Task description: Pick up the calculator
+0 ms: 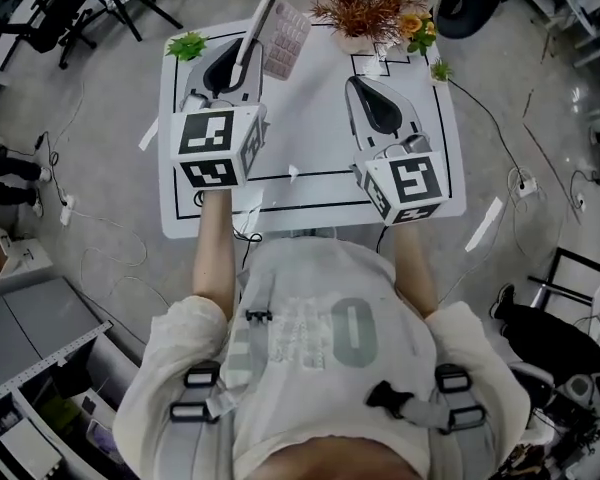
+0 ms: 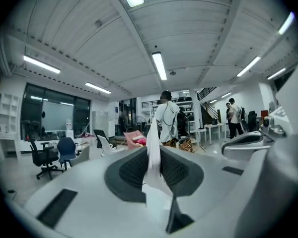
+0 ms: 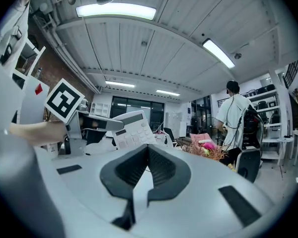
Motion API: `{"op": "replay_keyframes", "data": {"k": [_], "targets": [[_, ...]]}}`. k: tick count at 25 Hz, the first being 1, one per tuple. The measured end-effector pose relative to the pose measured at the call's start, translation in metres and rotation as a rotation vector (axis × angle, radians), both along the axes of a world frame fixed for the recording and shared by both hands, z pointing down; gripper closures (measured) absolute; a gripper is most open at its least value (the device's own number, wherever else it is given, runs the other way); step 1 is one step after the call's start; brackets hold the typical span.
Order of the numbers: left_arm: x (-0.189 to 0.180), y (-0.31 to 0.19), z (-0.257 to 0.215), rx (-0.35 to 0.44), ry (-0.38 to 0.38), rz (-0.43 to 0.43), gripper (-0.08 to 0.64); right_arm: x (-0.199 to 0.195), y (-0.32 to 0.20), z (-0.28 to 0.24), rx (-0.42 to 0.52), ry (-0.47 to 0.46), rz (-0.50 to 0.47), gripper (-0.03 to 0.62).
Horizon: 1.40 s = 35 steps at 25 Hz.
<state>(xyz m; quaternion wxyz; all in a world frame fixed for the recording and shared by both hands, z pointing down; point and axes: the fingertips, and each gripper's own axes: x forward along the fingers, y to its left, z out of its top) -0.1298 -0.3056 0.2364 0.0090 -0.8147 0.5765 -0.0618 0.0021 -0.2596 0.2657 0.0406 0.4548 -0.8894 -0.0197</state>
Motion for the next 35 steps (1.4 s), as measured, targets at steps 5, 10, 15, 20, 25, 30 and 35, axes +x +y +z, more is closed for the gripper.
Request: {"op": "replay_keyframes", "data": {"k": [5,10,15,20,25,30,35], "targets": [[-0.011,0.022,-0.016,0.15,-0.07,-0.106,0.485,-0.01,0.001,-0.006,0.036,0.025,-0.009,0.588],[-0.016,0.04,-0.015,0.235,-0.122,-0.173,0.486,-0.009,-0.001,-0.009,0.047,-0.006,0.018,0.588],[-0.016,0.056,-0.005,0.24,-0.166,-0.196,0.488,-0.005,0.0,-0.003,0.033,-0.041,0.032,0.588],[-0.01,0.063,0.002,0.223,-0.149,-0.189,0.488,-0.003,0.003,0.002,0.02,-0.034,0.04,0.588],[-0.003,0.068,0.001,0.226,-0.149,-0.176,0.491,0.004,0.007,0.001,0.017,-0.043,0.051,0.588],[0.004,0.064,0.003,0.222,-0.155,-0.16,0.495,0.01,0.006,0.001,0.011,-0.056,0.055,0.588],[0.007,0.063,0.004,0.234,-0.166,-0.154,0.495,0.01,0.005,0.003,0.003,-0.058,0.051,0.588]]}}
